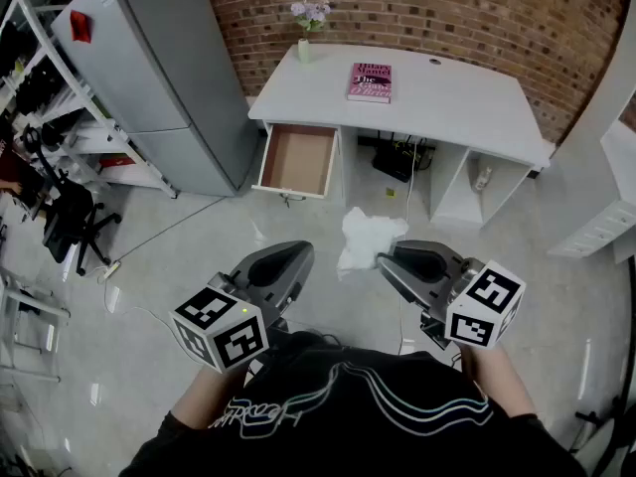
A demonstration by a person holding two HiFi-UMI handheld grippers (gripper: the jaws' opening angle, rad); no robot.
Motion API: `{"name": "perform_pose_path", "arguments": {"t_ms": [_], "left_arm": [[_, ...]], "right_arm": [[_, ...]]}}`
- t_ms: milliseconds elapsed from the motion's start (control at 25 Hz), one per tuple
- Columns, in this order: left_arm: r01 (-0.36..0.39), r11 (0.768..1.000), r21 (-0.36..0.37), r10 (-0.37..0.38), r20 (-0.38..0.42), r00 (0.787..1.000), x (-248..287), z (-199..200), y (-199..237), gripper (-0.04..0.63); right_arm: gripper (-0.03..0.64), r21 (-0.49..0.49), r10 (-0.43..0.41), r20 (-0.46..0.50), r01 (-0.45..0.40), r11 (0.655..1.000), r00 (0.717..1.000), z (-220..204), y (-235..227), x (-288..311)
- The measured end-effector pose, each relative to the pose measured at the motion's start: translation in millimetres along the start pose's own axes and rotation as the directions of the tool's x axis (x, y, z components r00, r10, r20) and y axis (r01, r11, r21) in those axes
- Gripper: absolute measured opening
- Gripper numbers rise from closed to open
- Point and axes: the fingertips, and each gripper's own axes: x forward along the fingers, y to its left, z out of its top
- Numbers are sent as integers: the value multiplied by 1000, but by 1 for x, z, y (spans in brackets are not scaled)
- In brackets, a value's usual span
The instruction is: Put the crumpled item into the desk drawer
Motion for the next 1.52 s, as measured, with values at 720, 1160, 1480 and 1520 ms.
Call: {"name": "perform_pose_path", "arguments": {"t_ms": [720, 1160, 1480, 1520], "left_arm": [[19, 999, -35, -19, -12, 1000, 11, -25, 17, 21], [24, 993, -117, -31, -63, 998, 50, -5, 114, 21], [11, 984, -177, -35, -130, 991, 92, 4, 242, 21], [11, 982, -186, -37, -137, 990, 97, 5, 258, 21]], "right_arm": [[66, 55, -31, -21, 32, 998, 999, -22, -18, 3], [66, 144, -57, -62, 66, 987, 996, -15, -78, 86], [66, 171, -80, -137, 103, 980, 987, -17, -151, 190], [66, 178, -83, -145, 109, 978, 986, -16, -160, 204]]}}
